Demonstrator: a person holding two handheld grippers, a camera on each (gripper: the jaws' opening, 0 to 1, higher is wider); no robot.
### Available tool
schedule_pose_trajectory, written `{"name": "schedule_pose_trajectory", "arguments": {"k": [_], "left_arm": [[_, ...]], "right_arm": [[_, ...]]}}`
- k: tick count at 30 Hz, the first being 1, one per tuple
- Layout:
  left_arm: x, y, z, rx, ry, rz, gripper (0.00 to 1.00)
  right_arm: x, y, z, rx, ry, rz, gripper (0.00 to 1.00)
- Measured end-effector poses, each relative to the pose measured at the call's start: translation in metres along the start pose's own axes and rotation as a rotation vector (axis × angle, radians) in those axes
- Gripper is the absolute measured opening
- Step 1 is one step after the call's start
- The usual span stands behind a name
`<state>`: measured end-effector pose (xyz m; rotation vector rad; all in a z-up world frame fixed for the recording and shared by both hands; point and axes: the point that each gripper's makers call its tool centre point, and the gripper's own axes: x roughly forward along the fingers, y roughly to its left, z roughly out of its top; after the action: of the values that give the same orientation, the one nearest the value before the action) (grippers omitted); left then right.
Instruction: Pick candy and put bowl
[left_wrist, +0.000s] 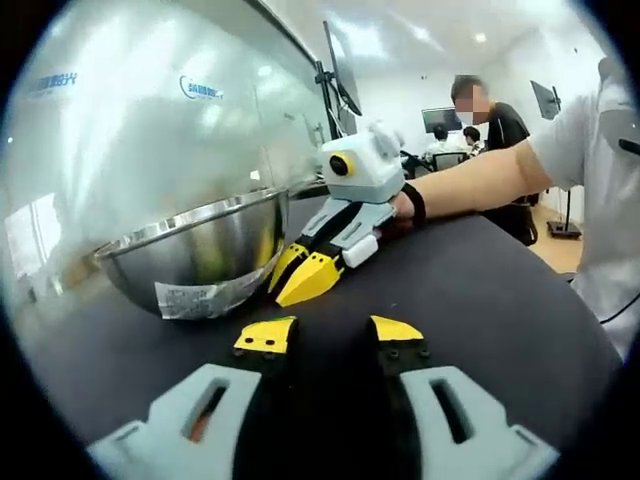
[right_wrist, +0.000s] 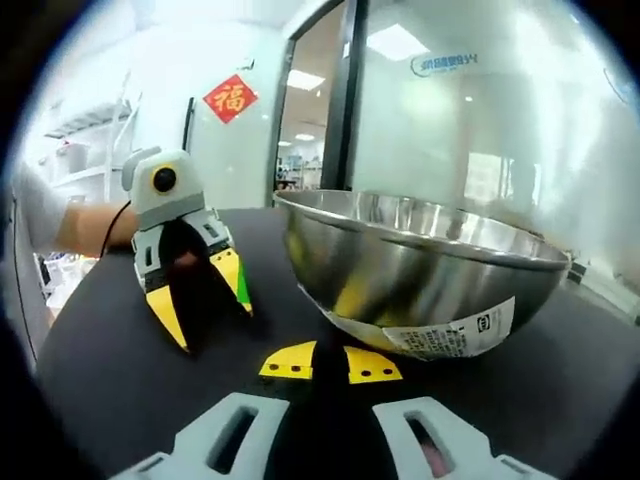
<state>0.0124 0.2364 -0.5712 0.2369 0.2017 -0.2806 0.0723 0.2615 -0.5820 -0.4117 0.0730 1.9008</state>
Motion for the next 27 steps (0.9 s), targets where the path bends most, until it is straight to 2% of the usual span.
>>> {"name": "schedule_pose_trajectory", "arguments": {"k": [5,7,12,16,18,20,23,25,27], "left_arm": [[-0.001,-0.002,0.001,0.004,-0.004,0.006,0.22],[-0.001,-0.003,0.002,0.005,-0.005,0.007,0.22],[-0.001,-0.006,0.003,0.002,-0.004,0.005,0.22],[-0.002,-0.007,0.004,0.002,-0.004,0.007,0.22],[-0.002,-0.008,0.004,0.001,-0.004,0.007,0.22],[-0.002,-0.009,0.005,0.002,-0.003,0.007,0.22],[-0.002,-0.01,0.005,0.002,-0.002,0.008,0.22],[-0.002,-0.011,0.005,0.003,-0.002,0.007,0.22],[-0.003,-0.012,0.005,0.001,-0.002,0.007,0.22]], "right_arm": [[-0.026,0.016,0.003,-0.032,-0.023,0.047,0.04],[-0.042,0.018,0.009,-0.005,-0.059,0.056,0.04],[-0.069,0.004,0.004,0.028,-0.072,0.001,0.04],[-0.088,-0.006,0.014,0.016,-0.101,-0.036,0.04],[-0.099,-0.013,0.026,-0.006,-0.131,-0.058,0.04],[-0.111,-0.024,0.05,0.01,-0.201,-0.085,0.04],[-0.124,-0.039,0.087,-0.023,-0.306,-0.129,0.04],[-0.123,-0.049,0.102,-0.01,-0.322,-0.133,0.04],[-0.111,-0.06,0.111,-0.018,-0.317,-0.146,0.04]]}}
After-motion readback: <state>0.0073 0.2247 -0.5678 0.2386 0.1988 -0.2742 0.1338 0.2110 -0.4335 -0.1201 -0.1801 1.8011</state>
